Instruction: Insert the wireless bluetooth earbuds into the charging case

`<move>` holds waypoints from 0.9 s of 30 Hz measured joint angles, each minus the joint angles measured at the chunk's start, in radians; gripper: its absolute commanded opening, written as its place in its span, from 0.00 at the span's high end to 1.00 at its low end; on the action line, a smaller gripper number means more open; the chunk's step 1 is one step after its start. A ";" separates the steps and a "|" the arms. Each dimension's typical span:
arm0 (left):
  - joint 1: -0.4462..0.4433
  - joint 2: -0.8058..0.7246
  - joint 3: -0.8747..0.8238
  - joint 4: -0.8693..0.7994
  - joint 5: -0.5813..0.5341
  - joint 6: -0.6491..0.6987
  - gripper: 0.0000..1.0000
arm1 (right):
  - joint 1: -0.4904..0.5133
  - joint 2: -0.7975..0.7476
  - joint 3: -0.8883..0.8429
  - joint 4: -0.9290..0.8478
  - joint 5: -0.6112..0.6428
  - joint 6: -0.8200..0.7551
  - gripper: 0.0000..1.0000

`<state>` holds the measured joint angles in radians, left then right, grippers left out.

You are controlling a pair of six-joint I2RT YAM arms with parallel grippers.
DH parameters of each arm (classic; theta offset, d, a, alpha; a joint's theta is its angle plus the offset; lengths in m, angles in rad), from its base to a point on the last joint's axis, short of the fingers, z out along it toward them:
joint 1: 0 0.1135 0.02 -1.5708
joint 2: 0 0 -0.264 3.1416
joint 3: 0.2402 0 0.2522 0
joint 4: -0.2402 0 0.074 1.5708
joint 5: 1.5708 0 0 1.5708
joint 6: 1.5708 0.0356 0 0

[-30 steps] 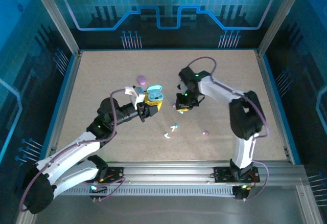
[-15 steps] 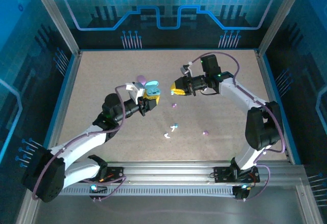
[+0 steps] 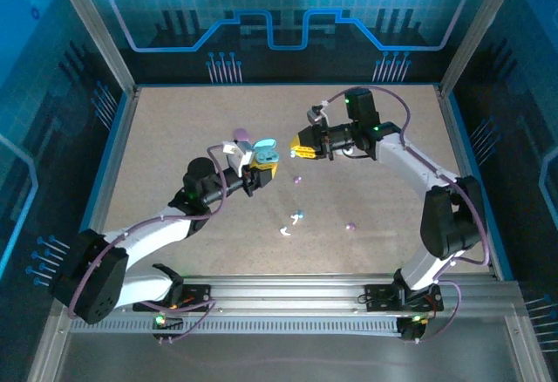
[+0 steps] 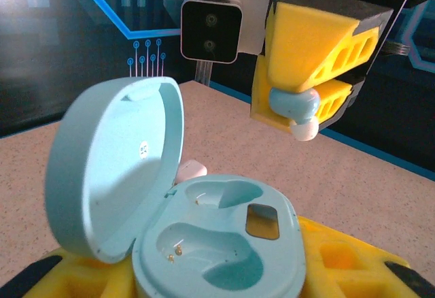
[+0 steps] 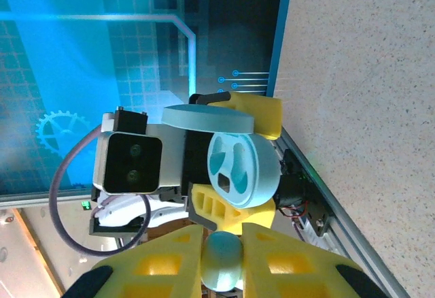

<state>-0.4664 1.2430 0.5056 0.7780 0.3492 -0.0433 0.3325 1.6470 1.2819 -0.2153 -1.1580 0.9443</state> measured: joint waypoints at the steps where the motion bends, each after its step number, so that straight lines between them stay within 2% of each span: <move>1: 0.000 0.005 0.000 0.011 0.000 0.001 0.72 | 0.000 -0.005 0.000 0.003 0.003 0.011 0.80; 16: -0.006 0.019 0.002 0.049 0.034 0.053 0.72 | 0.004 -0.064 0.000 0.019 0.058 0.114 0.80; 27: -0.017 0.019 0.012 0.034 0.033 0.087 0.72 | 0.010 -0.109 -0.035 0.107 0.086 0.249 0.79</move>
<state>-0.4835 1.2625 0.5179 0.8116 0.3820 0.0433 0.3420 1.5375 1.2472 -0.1081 -1.0721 1.1938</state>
